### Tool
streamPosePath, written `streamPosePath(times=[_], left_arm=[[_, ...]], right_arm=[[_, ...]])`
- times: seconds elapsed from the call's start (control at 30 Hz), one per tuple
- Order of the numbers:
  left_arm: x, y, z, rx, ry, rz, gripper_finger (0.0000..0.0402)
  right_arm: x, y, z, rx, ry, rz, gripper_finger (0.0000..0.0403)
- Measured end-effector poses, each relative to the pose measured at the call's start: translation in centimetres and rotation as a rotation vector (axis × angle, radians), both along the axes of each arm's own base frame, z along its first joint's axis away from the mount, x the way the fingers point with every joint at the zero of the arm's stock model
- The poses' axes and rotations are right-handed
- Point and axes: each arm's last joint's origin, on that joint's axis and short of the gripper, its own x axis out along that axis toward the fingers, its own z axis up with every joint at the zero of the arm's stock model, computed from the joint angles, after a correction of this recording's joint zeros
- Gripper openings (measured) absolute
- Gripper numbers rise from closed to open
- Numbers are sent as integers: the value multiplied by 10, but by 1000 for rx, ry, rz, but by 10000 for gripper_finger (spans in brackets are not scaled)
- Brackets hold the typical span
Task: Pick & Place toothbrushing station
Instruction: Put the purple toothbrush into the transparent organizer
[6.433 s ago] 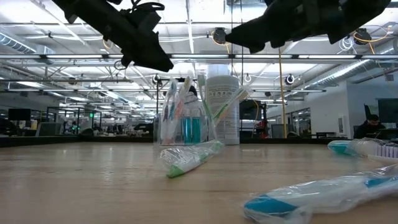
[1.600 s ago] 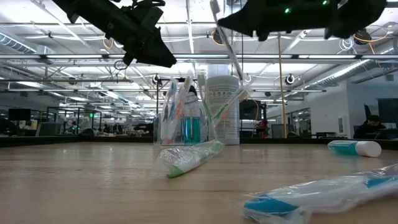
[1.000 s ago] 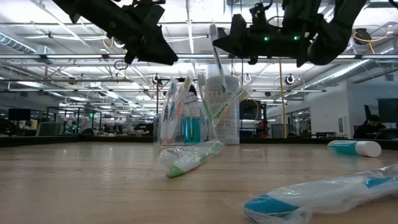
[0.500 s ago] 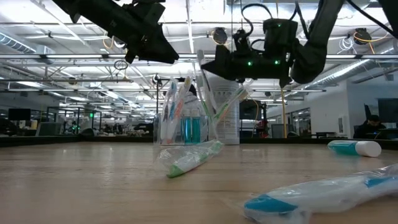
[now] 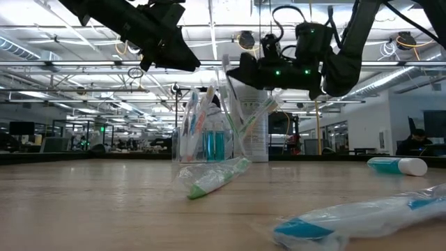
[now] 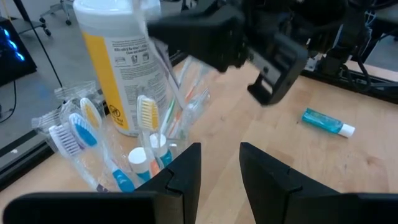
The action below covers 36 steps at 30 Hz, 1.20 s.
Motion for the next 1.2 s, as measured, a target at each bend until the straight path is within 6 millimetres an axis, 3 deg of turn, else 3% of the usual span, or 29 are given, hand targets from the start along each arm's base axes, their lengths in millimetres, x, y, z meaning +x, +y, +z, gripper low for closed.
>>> streamPosePath(times=[0.17, 0.5, 0.67, 0.9, 1.2], left_arm=[[0, 0, 0, 0, -2, 0, 118], [0, 0, 0, 0, -2, 0, 118], [0, 0, 0, 0, -2, 0, 118], [0, 0, 0, 0, -2, 0, 118], [0, 0, 0, 0, -2, 0, 118]], right_arm=[[-2, 1, 6, -19, -57, 0, 0], [-5, -17, -7, 34, 65, -52, 0], [-7, -24, -12, 177, 41, -43, 0], [-3, -19, -28, 274, 193, -32, 0], [5, 4, -29, 2, 337, -49, 0]])
